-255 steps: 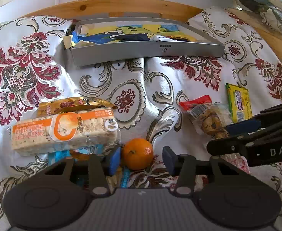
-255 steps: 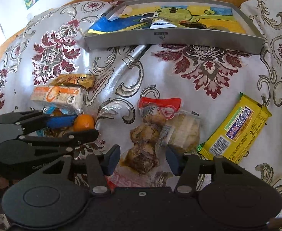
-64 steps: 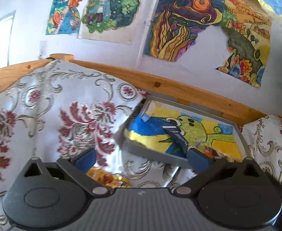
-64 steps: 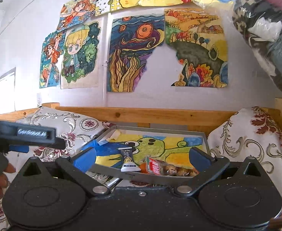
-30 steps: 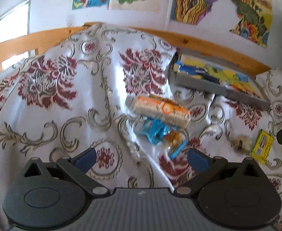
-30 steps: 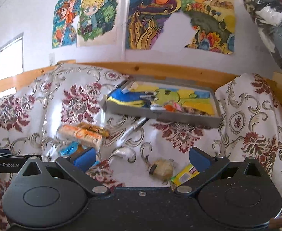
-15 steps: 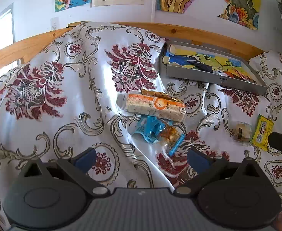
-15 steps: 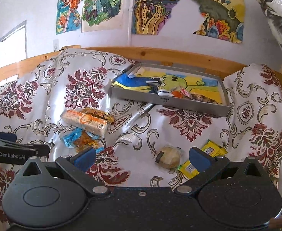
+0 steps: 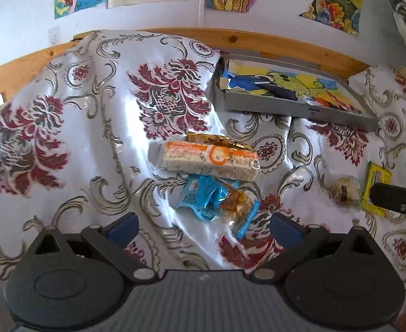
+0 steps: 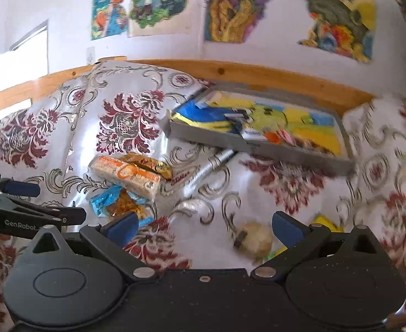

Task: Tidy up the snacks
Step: 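Withdraw both open tools from the tray back over the remaining snacks, then grasp the orange-printed biscuit bar with the right tool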

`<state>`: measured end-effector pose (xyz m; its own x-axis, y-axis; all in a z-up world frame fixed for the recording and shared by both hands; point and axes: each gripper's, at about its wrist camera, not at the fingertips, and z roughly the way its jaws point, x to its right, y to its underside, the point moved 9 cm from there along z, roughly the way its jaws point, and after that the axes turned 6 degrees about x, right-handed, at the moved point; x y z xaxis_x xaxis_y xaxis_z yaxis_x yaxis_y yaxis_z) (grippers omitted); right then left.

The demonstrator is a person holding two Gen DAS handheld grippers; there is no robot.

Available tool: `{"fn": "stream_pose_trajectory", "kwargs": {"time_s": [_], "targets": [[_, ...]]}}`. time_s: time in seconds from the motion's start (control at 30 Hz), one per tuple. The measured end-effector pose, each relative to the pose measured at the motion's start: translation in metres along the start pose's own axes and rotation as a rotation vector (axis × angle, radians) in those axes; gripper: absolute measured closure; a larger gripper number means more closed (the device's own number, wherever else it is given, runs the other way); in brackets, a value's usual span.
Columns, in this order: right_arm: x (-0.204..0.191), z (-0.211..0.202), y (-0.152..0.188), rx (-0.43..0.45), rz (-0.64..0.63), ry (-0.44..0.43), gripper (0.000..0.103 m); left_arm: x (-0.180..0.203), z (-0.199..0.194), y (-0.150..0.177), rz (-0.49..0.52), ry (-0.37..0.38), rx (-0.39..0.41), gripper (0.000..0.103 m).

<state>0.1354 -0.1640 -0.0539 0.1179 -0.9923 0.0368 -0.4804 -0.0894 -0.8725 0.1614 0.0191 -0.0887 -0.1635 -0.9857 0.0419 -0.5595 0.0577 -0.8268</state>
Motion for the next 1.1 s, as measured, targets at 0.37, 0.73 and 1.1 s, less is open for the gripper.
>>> {"fn": "stream_pose_trajectory", "kwargs": {"time_s": [0.37, 0.73, 1.1], "targets": [[-0.029, 0.051, -0.026, 0.120, -0.283, -0.131, 0.001, -0.005, 0.024, -0.006, -0.061, 0.027, 0.021, 0.001], [-0.024, 0.103, -0.025, 0.128, -0.313, -0.222, 0.004, -0.022, 0.045, 0.002, -0.152, -0.002, -0.031, 0.001], [-0.057, 0.137, -0.004, 0.053, -0.424, -0.412, 0.020, 0.006, 0.054, 0.003, 0.067, 0.010, -0.004, 0.001]]}}
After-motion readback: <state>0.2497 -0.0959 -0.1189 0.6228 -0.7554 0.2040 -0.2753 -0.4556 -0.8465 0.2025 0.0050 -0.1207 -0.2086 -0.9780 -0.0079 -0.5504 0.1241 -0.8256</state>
